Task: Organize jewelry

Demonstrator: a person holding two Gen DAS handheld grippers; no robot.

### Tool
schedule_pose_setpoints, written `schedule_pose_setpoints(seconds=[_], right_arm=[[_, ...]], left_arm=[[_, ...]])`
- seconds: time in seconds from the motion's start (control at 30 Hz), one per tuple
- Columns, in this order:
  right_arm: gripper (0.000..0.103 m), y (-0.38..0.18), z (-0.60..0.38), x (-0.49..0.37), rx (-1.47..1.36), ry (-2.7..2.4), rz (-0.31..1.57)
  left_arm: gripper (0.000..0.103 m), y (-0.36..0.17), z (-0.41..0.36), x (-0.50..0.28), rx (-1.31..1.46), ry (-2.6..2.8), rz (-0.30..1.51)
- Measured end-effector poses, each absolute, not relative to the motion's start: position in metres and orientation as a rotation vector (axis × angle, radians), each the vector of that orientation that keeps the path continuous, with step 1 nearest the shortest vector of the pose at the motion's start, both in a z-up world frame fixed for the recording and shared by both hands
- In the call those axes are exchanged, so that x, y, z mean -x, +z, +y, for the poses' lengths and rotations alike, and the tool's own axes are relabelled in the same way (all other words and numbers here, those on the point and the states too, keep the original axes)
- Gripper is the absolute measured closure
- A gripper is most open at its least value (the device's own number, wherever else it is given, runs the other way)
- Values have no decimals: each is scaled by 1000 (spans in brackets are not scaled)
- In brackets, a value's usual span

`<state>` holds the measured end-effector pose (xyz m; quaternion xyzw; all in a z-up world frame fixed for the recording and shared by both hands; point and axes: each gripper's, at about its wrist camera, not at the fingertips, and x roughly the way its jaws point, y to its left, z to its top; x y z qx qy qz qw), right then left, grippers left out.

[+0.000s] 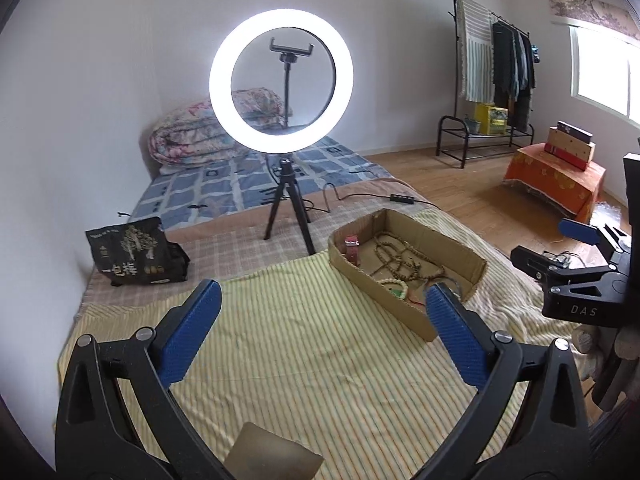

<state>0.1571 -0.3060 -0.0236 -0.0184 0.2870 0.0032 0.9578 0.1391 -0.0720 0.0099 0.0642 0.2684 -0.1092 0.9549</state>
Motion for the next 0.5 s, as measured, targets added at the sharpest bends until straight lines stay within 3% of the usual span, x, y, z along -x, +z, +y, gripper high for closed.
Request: schedule_pose_setpoints(seconds=[0.5], right_arm=[[0, -31, -297, -158, 62, 14, 604]], left_arm=[[0, 6, -76, -134, -140, -243, 572]])
